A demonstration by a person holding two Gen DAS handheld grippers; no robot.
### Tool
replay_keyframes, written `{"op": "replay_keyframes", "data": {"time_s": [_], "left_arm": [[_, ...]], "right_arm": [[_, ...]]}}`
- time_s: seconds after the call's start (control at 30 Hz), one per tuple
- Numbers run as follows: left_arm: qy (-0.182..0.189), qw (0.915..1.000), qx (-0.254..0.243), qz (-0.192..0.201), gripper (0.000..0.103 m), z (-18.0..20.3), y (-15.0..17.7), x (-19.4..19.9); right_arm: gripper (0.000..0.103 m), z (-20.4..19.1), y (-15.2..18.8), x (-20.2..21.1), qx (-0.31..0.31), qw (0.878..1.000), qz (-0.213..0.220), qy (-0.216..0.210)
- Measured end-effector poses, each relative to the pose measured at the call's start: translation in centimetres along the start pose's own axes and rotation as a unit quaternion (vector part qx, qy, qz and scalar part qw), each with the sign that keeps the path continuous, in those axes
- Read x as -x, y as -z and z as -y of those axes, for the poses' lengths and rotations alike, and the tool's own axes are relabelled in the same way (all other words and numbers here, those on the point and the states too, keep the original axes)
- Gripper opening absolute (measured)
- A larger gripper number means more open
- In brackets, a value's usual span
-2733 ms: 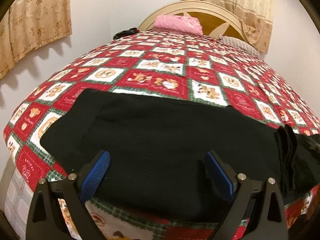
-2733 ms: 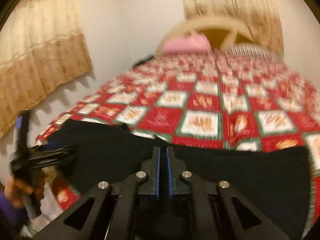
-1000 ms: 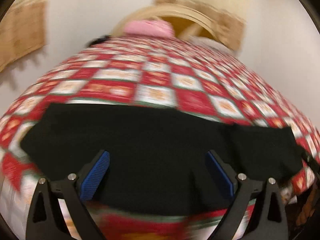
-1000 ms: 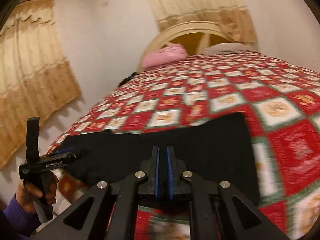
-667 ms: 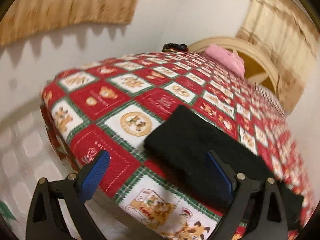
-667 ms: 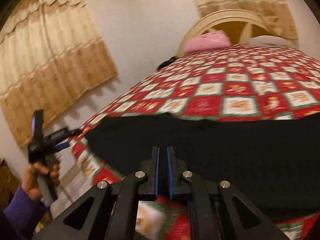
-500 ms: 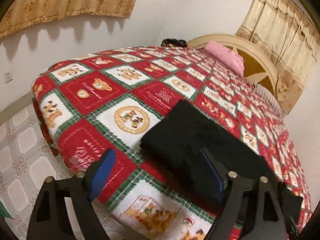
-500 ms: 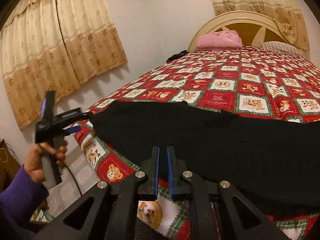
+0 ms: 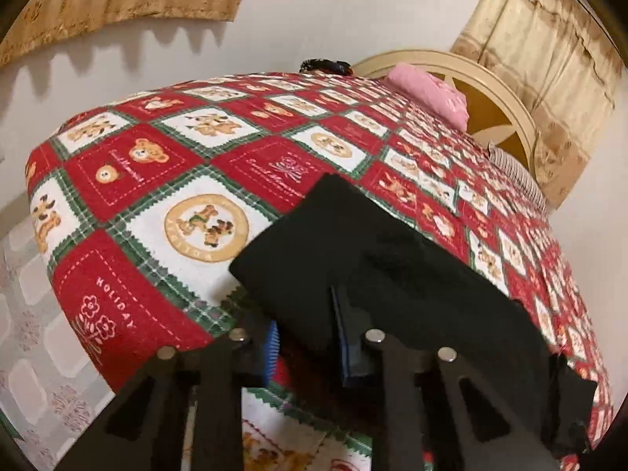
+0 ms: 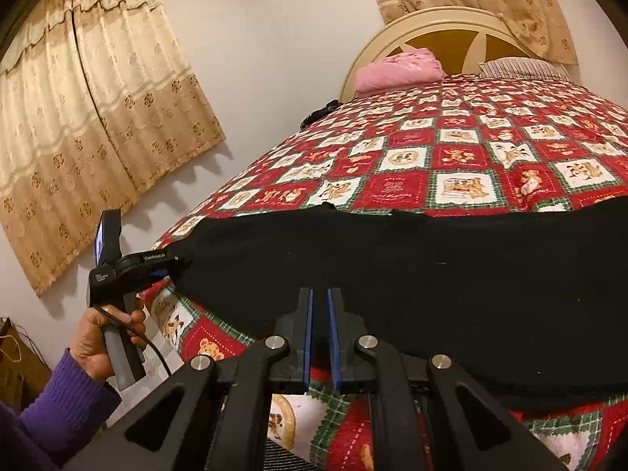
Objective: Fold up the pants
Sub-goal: 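Grasp the pants' folded end with the left gripper and lift it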
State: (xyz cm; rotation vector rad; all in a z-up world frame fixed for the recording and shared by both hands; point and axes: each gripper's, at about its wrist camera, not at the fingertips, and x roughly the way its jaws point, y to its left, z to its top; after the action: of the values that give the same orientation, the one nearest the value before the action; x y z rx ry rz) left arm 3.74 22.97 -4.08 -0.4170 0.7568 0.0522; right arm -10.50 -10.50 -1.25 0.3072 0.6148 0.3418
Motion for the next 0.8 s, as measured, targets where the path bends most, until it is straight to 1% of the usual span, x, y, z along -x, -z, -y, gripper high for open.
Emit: {"op": "replay_keyframes", "data": {"time_s": [0.07,0.17,0.27,0.33,0.4,0.5,0.53,0.63,0.67,0.73,0.77,0.8], "left_arm": [[-0.001,1.0000,0.001,0.002,0.021,0.3,-0.1,0.1],[0.003,0.9999,-0.008,0.015,0.020,1.4,-0.3,0.7],[0.024,0.9990,-0.018,0.033,0.020,2.9,-0.7,1.9],[0.043,0.9969,-0.042,0.051,0.020,4.8,-1.0,3.4],[0.064,0.9921,-0.083,0.069,0.020,7.6,-0.9,5.1],[0.108,0.9799,-0.147,0.081,0.020,12.6,0.2,6.9],[0.124,0.9746,-0.167,0.083,0.020,14.1,0.7,7.4],[0.185,0.9533,-0.226,0.077,0.020,19.3,2.9,8.3],[0.210,0.9436,-0.247,0.067,0.020,21.4,4.1,8.4],[0.241,0.9296,-0.275,0.047,0.020,24.0,5.9,8.0],[0.255,0.9205,-0.295,0.032,0.020,25.8,7.5,7.6],[0.263,0.9142,-0.307,0.022,0.020,26.8,8.6,7.4]], "right_arm": [[0.008,0.7,-0.1,0.4,-0.009,1.000,0.006,0.009],[0.008,2.6,-0.5,1.4,-0.040,0.999,0.023,0.024],[0.008,4.9,-0.8,3.0,-0.073,0.995,0.047,0.041],[0.008,6.2,-0.8,3.7,-0.089,0.993,0.057,0.052],[0.008,7.6,-0.7,4.3,-0.105,0.990,0.063,0.064],[0.008,9.7,-0.5,5.2,-0.134,0.985,0.074,0.079],[0.008,10.1,-0.5,5.5,-0.141,0.984,0.077,0.081],[0.008,11.5,-0.2,6.4,-0.160,0.980,0.087,0.083],[0.008,11.8,-0.1,6.7,-0.163,0.979,0.089,0.082],[0.008,12.4,0.0,7.1,-0.168,0.979,0.090,0.077],[0.008,12.5,0.1,7.3,-0.167,0.979,0.090,0.077],[0.008,12.7,0.1,7.5,-0.167,0.979,0.092,0.080]]}}
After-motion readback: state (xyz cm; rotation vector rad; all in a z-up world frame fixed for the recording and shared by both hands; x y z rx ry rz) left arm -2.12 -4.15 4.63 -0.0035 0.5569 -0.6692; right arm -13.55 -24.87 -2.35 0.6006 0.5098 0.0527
